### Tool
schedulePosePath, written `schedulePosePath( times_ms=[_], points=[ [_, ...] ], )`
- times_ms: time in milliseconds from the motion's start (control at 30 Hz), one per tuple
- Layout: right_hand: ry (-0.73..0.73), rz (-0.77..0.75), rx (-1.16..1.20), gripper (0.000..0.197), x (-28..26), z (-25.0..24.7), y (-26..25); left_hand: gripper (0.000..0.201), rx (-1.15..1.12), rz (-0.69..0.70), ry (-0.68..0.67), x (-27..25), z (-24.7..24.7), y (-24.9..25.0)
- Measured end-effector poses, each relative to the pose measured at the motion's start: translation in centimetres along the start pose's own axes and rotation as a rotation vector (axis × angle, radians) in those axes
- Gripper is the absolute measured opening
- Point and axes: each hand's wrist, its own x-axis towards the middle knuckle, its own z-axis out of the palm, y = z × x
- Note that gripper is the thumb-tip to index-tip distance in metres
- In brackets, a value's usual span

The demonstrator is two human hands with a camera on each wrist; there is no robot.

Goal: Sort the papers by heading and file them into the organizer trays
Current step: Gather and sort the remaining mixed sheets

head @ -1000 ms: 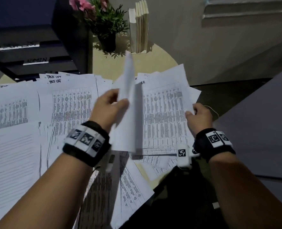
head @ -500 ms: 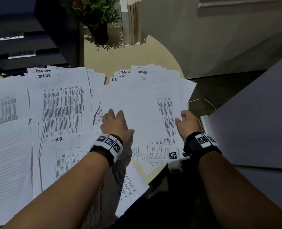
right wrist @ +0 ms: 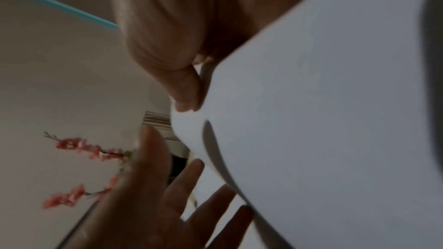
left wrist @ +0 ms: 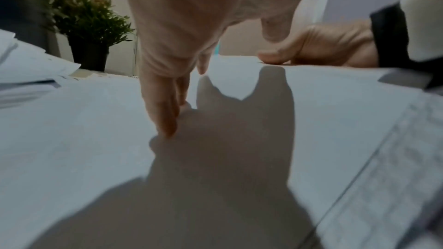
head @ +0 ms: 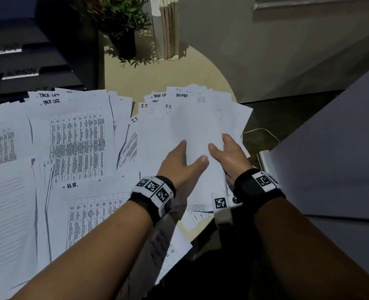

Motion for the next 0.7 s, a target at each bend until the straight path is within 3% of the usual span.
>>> schedulePosePath(
  times_ms=[100,167,233,367,500,600,700],
  points=[
    [-0.128,-0.023,0.245,0.019,-0.8,1.0,-1.7,0.093,-0.343,0.018,-0.042,0.1,-0.2,1.8],
    [-0.189,-0.014,0.305,0.018,-1.1,1.4,-2.6,0.082,-0.444,0.062,-0.046,0.3,-0.5,2.5],
    [-0.241,0.008,0.354,0.018,-1.2,1.3,-3.2,0.083,-0.536,0.085,-0.058,0.4,-1.2,2.6],
    [-0.272,0.061,0.359,0.018,-1.1,0.6,-3.7,0.080,-0.704,0.011,-0.122,0.2,-2.9,2.2],
    [-0.281,0.089,0.358,0.018,-0.9,1.2,-3.4,0.090,-0.746,-0.027,-0.151,0.1,-3.6,1.5],
    [-0.320,0.066,0.329,0.018,-1.0,2.0,-3.2,0.079,-0.745,-0.049,-0.144,-0.1,-4.0,1.2],
    [-0.403,0.048,0.305,0.032,-1.1,2.7,-3.3,0.070,-0.723,-0.044,-0.149,-0.4,-4.4,1.3]
  ],
)
